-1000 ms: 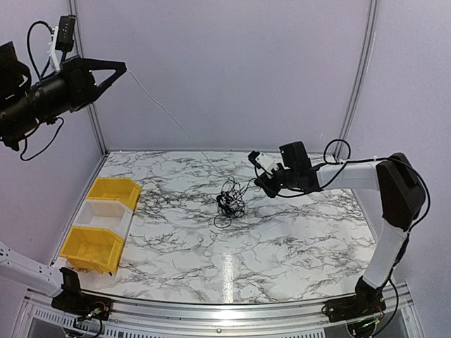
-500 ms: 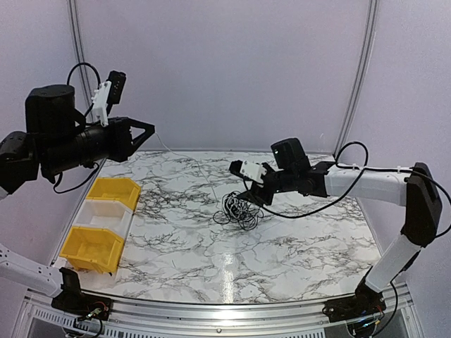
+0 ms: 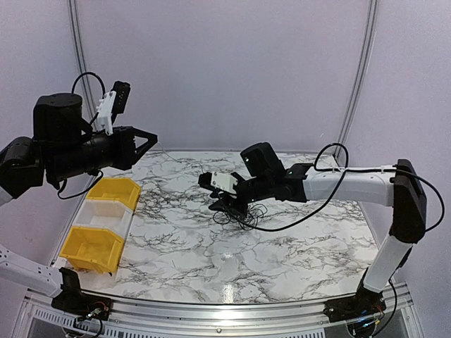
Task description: Untangle the cables
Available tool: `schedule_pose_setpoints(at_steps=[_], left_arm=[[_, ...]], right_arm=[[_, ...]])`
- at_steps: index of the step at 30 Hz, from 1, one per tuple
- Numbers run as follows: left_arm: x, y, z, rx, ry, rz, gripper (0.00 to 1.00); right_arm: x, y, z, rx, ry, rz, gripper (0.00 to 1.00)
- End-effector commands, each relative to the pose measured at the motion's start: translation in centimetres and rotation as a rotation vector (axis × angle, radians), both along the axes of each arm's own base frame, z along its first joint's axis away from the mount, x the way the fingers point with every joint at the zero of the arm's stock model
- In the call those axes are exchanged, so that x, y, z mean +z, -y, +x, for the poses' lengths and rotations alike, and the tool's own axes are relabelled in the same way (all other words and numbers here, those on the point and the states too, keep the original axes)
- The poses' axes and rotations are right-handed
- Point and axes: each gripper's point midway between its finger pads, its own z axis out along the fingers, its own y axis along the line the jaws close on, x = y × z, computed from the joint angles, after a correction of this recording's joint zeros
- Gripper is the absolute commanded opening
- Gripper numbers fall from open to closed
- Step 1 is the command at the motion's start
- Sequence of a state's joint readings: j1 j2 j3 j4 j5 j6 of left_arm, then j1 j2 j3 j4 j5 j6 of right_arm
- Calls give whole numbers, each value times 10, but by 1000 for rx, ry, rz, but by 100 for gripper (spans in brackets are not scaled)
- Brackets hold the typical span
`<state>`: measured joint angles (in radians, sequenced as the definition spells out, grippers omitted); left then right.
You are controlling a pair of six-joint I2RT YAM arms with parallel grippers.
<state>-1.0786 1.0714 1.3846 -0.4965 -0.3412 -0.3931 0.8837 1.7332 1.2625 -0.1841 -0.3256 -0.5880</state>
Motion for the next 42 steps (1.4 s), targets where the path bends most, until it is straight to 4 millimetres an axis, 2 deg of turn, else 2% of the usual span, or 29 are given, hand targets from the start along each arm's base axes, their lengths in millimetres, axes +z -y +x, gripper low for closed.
schedule_pose_setpoints(at_steps=[1,4,5,8,10,11,13,14,15,17,20,24,27,33,42], left_arm=[[8,-7,-1,15,20,-39,0],[4,-9,2,30,27,-20,0],[2,-10,3,37,29,-12,0],[-9,-6,7,38,45,39,0],[-23,-7,14,69,62,94,38],[-31,-7,17,80,72,118,49],[-49,-6,19,80,89,140,63],[-56,-5,18,66,104,134,67],[-73,-1,15,36,111,147,69],[-86,4,10,-13,152,110,71],[-99,27,9,-82,222,53,73],[-101,58,16,-134,257,36,73],[-103,79,31,-120,278,50,73],[-96,102,58,-63,319,23,67],[-86,137,79,-149,345,-36,59]], right_arm=[[49,-9,13,-89,5,110,24],[60,0,18,-136,15,113,10],[65,3,18,-142,16,114,0],[78,9,13,-128,-6,118,0],[102,11,11,-99,-38,154,0],[117,14,12,-90,-57,183,0],[154,22,19,-81,-91,263,0],[171,25,21,-72,-107,300,0],[187,28,21,-60,-117,333,0],[213,31,21,-46,-133,385,0],[237,30,14,-2,-146,428,0],[243,27,13,12,-161,445,0],[241,25,12,20,-179,446,0],[238,25,6,36,-206,452,0],[232,24,3,47,-227,448,0]])
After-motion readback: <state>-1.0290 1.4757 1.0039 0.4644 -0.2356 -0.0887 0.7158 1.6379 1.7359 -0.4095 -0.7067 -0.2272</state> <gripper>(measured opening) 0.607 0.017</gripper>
